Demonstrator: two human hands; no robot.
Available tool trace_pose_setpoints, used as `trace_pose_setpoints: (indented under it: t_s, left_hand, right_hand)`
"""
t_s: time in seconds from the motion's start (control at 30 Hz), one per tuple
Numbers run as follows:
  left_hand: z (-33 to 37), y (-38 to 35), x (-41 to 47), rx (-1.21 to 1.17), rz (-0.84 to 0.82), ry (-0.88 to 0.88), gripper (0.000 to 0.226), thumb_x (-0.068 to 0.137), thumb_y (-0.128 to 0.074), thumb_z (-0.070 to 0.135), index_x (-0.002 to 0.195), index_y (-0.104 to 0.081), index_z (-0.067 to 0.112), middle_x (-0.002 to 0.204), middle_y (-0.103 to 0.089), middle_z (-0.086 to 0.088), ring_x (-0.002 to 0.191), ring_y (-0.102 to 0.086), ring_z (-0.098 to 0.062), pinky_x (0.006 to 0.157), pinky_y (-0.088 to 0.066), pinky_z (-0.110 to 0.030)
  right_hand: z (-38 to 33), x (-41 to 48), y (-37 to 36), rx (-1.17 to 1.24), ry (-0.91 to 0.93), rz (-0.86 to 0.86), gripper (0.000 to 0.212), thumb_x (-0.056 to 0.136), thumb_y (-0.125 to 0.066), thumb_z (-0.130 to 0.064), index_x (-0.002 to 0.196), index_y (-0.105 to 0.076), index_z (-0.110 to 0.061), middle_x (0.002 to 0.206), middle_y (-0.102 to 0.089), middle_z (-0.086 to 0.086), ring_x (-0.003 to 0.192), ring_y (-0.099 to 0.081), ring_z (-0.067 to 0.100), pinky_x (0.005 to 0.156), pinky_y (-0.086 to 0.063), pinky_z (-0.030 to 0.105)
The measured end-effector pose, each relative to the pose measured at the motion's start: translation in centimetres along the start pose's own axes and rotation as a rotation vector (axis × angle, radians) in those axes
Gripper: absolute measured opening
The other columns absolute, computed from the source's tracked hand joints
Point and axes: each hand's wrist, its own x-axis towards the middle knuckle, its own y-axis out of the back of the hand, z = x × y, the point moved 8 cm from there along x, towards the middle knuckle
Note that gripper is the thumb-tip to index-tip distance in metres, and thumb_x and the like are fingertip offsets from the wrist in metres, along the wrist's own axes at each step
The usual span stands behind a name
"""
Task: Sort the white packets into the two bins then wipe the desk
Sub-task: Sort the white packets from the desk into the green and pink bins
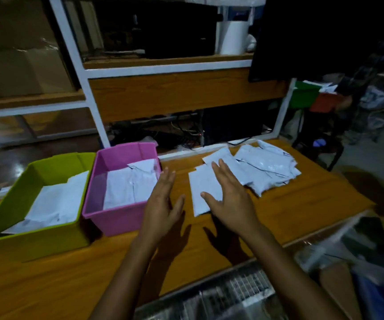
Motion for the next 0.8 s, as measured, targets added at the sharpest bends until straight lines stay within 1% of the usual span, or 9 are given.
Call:
trace_pose_setpoints:
  t_s: [0.07,0.13,0.2,0.27,0.33,0.47,0.63,0.73,0.8]
  left_hand:
    - [1.3,-1.7,-2.0,-0.035,0.01,0.005,0.065,0.092,-0.055,0.036,0.15,-0.031,0.02,0.159,-0.02,0.005,0.147,-0.018,-0.009,0.116,-0.029,-0.033]
    - [2.2,-3.2,-3.4,-0.063,0.012,0.014,0.065,0.092,-0.056,0.034,0.15,-0.032,0.019,0.16,-0.019,0.004,0.147,-0.019,-0.01,0.113,-0.036,-0.041]
    - [2.6,-4.4,-4.1,-0.067,0.021,0.024,0.064,0.092,-0.056,0.034,0.149,-0.033,0.018,0.16,-0.02,0.003,0.147,-0.022,-0.013,0.108,-0.041,-0.047]
    - [2.3,-5.5,-4.1,-0.052,0.029,0.054,0.064,0.092,-0.055,0.036,0.15,-0.032,0.02,0.16,-0.019,0.003,0.146,-0.024,-0.015,0.108,-0.041,-0.048]
    - [1.7,-6.2,-3.5,-0.038,0.029,0.082,0.064,0.092,-0.054,0.038,0.149,-0.032,0.021,0.16,-0.019,0.003,0.146,-0.024,-0.017,0.112,-0.036,-0.045]
    - [-0.2,-9.5,-0.3,-0.007,0.021,0.118,0.062,0.091,-0.052,0.038,0.148,-0.035,0.019,0.159,-0.022,-0.001,0.146,-0.023,-0.019,0.114,-0.03,-0.039]
    - [-3.9,-13.6,2.9,0.061,-0.033,0.193,0.061,0.092,-0.046,0.041,0.147,-0.037,0.015,0.158,-0.027,-0.006,0.145,-0.025,-0.023,0.115,-0.029,-0.041]
    - [-7.2,-16.8,5.1,0.086,-0.068,0.266,0.055,0.097,-0.045,0.037,0.147,-0.037,0.015,0.156,-0.032,-0.007,0.143,-0.031,-0.026,0.114,-0.032,-0.045]
    - [-9.0,-18.8,6.1,0.103,-0.088,0.3,0.051,0.1,-0.045,0.032,0.147,-0.037,0.014,0.156,-0.031,-0.007,0.142,-0.031,-0.025,0.114,-0.032,-0.044]
  right_hand:
    - [1.2,-2.5,1.6,0.01,-0.025,0.035,0.074,0.092,-0.058,-0.044,0.152,-0.02,-0.024,0.161,-0.012,-0.007,0.147,-0.009,0.008,0.112,-0.017,0.022]
    - [2.5,-4.3,2.7,0.021,-0.046,0.055,0.072,0.092,-0.059,-0.043,0.151,-0.024,-0.023,0.161,-0.015,-0.006,0.147,-0.012,0.009,0.113,-0.019,0.024]
    - [4.0,-5.4,3.4,0.035,-0.065,0.068,0.071,0.091,-0.061,-0.041,0.151,-0.028,-0.022,0.16,-0.018,-0.005,0.147,-0.017,0.011,0.114,-0.026,0.029]
    - [5.7,-5.8,3.9,0.045,-0.095,0.082,0.069,0.091,-0.062,-0.04,0.149,-0.032,-0.02,0.159,-0.022,-0.003,0.144,-0.027,0.016,0.112,-0.036,0.037]
    - [7.1,-5.6,3.8,0.038,-0.119,0.083,0.065,0.091,-0.061,-0.038,0.148,-0.035,-0.018,0.159,-0.024,-0.002,0.143,-0.031,0.018,0.109,-0.04,0.041]
    - [12.0,-3.2,2.7,0.027,-0.166,0.026,0.059,0.093,-0.059,-0.035,0.146,-0.039,-0.018,0.159,-0.024,-0.001,0.143,-0.03,0.019,0.11,-0.039,0.039]
    - [16.3,0.4,0.8,0.006,-0.229,-0.035,0.058,0.094,-0.058,-0.034,0.146,-0.039,-0.019,0.158,-0.026,-0.001,0.136,-0.041,0.021,0.106,-0.038,0.033]
    - [19.2,4.0,-0.5,-0.03,-0.244,-0.068,0.057,0.094,-0.057,-0.035,0.145,-0.04,-0.018,0.157,-0.028,0.0,0.139,-0.037,0.02,0.11,-0.036,0.035]
    - [20.9,6.1,-1.7,-0.057,-0.251,-0.111,0.055,0.095,-0.055,-0.033,0.146,-0.039,-0.016,0.157,-0.029,0.001,0.142,-0.032,0.02,0.112,-0.031,0.033]
